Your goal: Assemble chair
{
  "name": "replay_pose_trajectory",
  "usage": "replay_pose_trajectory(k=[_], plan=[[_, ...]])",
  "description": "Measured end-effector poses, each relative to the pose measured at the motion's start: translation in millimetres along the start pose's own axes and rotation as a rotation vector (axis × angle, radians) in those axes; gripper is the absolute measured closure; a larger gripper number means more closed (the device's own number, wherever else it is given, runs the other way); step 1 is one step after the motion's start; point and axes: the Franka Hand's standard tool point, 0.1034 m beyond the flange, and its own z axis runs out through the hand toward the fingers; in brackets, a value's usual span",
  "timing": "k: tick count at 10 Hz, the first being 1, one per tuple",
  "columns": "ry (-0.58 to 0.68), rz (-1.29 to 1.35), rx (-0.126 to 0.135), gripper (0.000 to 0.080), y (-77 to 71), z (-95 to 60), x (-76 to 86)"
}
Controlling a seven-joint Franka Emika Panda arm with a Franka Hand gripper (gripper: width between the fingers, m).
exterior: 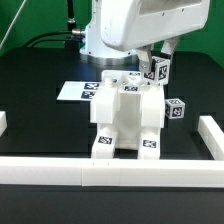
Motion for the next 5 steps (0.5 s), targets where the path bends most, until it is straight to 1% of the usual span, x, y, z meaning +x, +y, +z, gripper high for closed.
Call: replay_pose_trajectory(k=[2,5], plan=[[0.002,0.0,-0.002,0.0514,-0.3,3.5,-2.9],[-0.006,0.001,0.002,0.0514,-0.7,11.2,-3.7]])
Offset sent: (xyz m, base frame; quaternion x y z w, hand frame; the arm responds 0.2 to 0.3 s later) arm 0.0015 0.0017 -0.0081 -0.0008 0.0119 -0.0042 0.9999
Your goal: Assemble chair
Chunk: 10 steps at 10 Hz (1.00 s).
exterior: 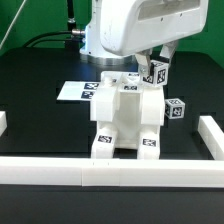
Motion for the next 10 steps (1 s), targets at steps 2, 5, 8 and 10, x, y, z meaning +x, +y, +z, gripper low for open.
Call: replay_pose_trajectory(k=[2,5,8,10], plan=[[0.004,-0.005,-0.004,0.0514,1.9,0.2,1.0],[0.017,-0.042,-0.018,0.0514,11.5,-0.6,3.1],[0.017,-0.042,-0.017,0.0514,11.4,-0.5,3.0],[0.017,-0.033,-0.017,0.0514,11.4,-0.6,3.0]])
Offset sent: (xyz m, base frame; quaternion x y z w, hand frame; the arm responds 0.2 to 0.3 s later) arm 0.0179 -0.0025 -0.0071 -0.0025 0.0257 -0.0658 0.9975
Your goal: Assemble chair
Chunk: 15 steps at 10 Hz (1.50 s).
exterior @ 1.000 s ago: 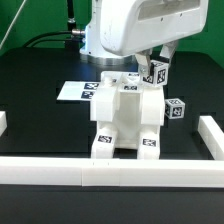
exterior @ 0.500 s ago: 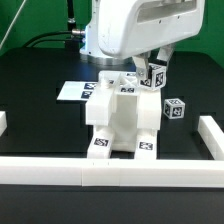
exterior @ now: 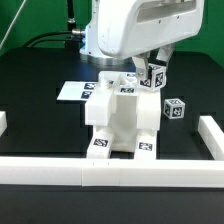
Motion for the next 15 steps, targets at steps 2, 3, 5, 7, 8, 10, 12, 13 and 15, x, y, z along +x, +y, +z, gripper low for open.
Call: replay_pose_trajectory(k=[2,3,5,7,8,10,12,13,15], plan=[[0.0,0.018,0.0,0.0514,0.0,0.0,0.0],[0.0,0.061,0.0,0.0514,-0.1,0.0,0.0],[0.0,0.209,0.001,0.0514,-0.3,0.1,0.2],[0.0,0.328,0.001,0.0514,-0.5,0.1,0.3],[0.0,0.408,0.001,0.0514,-0.6,0.2,0.4],[0.0,0.525,0.002,0.0514,-0.8,0.2,0.6],[0.0,0.674,0.002,0.0514,-0.9,0.3,0.7],[0.0,0.715,0.002,0.0514,-1.0,0.3,0.8],[0.0,0.855,0.003,0.0514,-1.2,0.4,0.9]])
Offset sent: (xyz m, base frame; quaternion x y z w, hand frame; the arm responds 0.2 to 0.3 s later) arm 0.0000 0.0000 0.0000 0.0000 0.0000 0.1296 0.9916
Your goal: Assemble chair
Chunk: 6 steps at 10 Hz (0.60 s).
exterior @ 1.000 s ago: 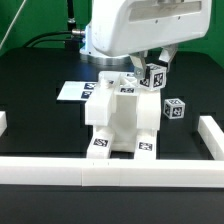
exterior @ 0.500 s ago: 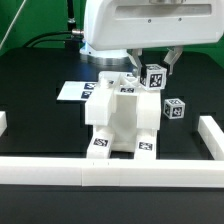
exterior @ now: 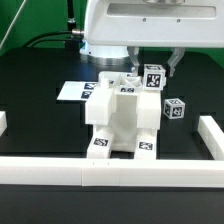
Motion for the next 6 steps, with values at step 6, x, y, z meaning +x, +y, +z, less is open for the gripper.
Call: replay_pose_trajectory(k=[6], plan=[[-0.002,0.333,0.005,0.0514,-2.1,0.2,-0.3]])
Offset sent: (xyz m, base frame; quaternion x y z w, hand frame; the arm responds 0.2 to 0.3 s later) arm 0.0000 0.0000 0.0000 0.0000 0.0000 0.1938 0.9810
